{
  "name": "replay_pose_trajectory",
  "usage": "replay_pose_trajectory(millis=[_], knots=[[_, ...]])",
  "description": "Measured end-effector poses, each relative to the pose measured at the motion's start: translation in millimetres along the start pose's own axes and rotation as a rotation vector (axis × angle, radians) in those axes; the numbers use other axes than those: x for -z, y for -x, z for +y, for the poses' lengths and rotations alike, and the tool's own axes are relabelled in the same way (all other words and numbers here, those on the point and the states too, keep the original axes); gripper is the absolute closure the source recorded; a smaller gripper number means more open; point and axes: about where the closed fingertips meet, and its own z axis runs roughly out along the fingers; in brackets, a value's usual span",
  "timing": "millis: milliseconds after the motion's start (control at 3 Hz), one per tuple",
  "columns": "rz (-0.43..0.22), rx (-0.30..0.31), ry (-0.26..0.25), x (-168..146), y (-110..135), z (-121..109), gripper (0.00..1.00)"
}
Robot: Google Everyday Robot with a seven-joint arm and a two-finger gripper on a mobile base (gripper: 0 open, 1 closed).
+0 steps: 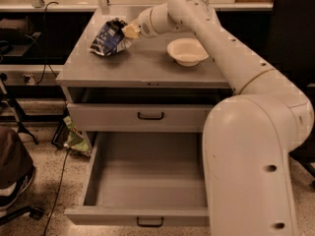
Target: Place blue chip bag into middle drawer
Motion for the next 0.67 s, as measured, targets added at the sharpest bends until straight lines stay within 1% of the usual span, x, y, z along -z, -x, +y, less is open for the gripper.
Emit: replay_pose_trajectory(millis=[333, 667], knots=[[-0.015, 0.008, -0.004, 47, 5, 10, 1.0], [-0.015, 0.001, 0.011, 131, -2, 46, 1.0]])
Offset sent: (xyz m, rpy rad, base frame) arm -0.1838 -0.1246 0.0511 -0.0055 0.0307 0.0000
